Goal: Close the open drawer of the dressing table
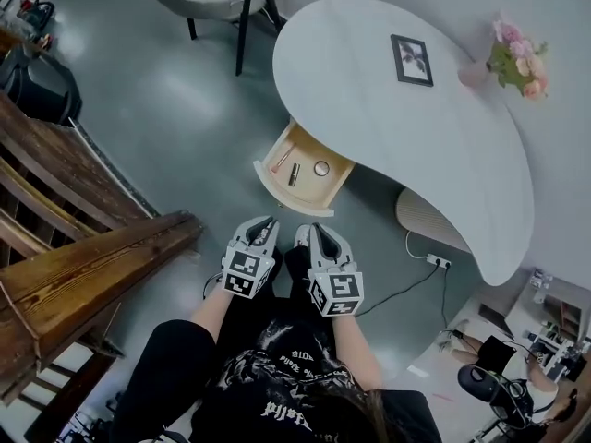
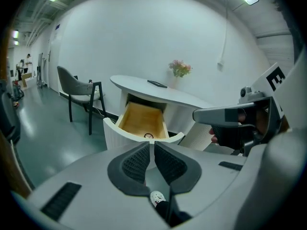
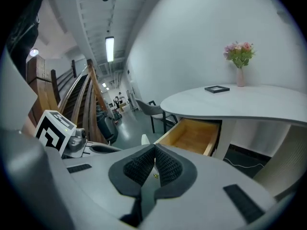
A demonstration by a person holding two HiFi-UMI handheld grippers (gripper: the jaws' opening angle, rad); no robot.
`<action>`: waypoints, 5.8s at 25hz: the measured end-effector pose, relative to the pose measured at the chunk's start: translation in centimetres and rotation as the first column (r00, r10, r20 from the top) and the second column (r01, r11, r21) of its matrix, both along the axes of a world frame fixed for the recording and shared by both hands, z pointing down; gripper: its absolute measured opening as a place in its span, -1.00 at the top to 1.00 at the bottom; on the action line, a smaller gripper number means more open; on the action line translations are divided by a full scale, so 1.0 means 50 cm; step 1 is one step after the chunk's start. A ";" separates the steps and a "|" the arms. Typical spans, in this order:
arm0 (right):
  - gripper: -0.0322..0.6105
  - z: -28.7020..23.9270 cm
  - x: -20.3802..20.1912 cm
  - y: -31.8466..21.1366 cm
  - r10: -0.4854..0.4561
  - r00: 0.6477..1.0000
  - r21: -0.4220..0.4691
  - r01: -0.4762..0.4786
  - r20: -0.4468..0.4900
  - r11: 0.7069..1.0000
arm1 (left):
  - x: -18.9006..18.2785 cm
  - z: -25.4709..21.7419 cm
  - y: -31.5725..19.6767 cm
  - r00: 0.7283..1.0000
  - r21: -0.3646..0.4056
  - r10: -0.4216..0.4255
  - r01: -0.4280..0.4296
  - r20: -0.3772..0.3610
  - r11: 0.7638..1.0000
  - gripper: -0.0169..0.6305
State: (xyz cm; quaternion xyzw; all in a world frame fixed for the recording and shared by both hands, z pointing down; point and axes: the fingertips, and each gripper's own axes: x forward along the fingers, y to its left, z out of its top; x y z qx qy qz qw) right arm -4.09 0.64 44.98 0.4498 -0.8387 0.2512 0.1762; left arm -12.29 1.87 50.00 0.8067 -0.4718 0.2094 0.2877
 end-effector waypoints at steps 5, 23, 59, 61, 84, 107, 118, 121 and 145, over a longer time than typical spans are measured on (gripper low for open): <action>0.82 0.049 -0.010 0.009 0.011 1.000 -0.049 -0.011 0.005 0.999 | -0.002 0.056 -0.002 0.999 -0.046 0.032 -0.030 0.041 0.998 0.83; 0.82 0.203 -0.031 0.025 0.034 0.999 -0.119 -0.031 0.017 0.992 | 0.006 0.282 -0.047 0.997 -0.151 0.050 -0.041 0.060 0.988 0.48; 0.82 0.256 -0.035 0.004 0.046 0.999 -0.148 -0.044 0.013 0.988 | 0.027 0.364 -0.096 0.998 -0.220 0.046 -0.038 0.030 0.975 0.57; 0.82 0.256 -0.034 0.000 0.046 0.999 -0.145 -0.043 0.016 0.988 | 0.031 0.364 -0.106 0.998 -0.211 0.043 -0.035 0.034 0.977 0.57; 0.82 0.255 0.011 -0.057 0.109 0.994 -0.117 -0.105 0.026 0.988 | 0.073 0.361 -0.200 0.999 -0.170 0.045 -0.041 0.020 0.985 0.57; 0.82 0.263 0.073 -0.100 0.205 0.978 -0.103 -0.199 0.046 0.975 | 0.109 0.358 -0.279 1.000 -0.125 0.011 -0.010 0.011 0.992 0.57; 0.82 0.277 0.099 -0.112 0.227 0.973 -0.104 -0.222 0.046 0.970 | 0.117 0.356 -0.296 1.000 -0.103 0.005 -0.003 0.011 0.995 0.57; 0.82 0.281 0.109 -0.117 0.232 0.971 -0.105 -0.226 0.048 0.968 | 0.123 0.357 -0.306 1.000 -0.099 0.001 0.000 0.014 0.995 0.57; 0.82 0.305 0.130 -0.171 0.284 0.956 -0.107 -0.275 0.073 0.955 | 0.151 0.354 -0.364 0.999 -0.066 0.047 -0.046 0.010 0.997 0.57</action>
